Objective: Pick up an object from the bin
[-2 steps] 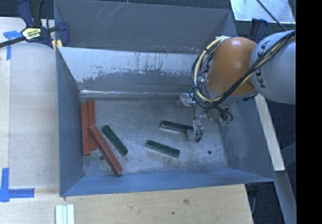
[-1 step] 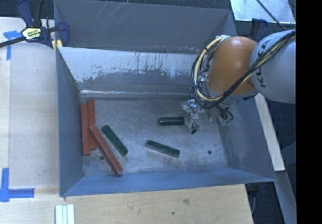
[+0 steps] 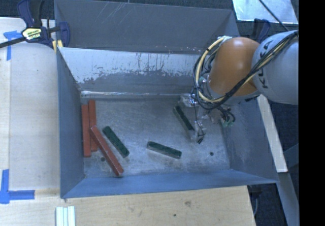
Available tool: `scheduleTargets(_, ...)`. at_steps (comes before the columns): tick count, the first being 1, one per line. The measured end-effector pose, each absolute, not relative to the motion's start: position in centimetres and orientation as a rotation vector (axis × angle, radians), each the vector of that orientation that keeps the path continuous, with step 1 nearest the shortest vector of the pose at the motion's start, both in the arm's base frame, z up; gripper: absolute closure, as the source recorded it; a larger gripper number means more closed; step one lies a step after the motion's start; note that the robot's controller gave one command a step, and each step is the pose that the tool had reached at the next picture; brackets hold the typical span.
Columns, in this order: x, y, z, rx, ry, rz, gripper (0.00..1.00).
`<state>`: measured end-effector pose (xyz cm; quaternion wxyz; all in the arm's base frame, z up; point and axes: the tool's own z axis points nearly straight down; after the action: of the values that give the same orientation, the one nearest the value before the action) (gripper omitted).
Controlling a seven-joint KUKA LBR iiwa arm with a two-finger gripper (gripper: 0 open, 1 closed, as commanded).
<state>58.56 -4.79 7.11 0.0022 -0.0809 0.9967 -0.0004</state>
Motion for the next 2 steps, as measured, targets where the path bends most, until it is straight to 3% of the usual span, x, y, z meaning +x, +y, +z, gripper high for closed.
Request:
scheduleTargets(1, 58.56, -4.78, 7.10, -0.254, 3.127, -0.001, 0.00)
scheduleTargets(2, 58.64, -4.82, 7.28, -0.255, 3.125, -0.003, 1.00)
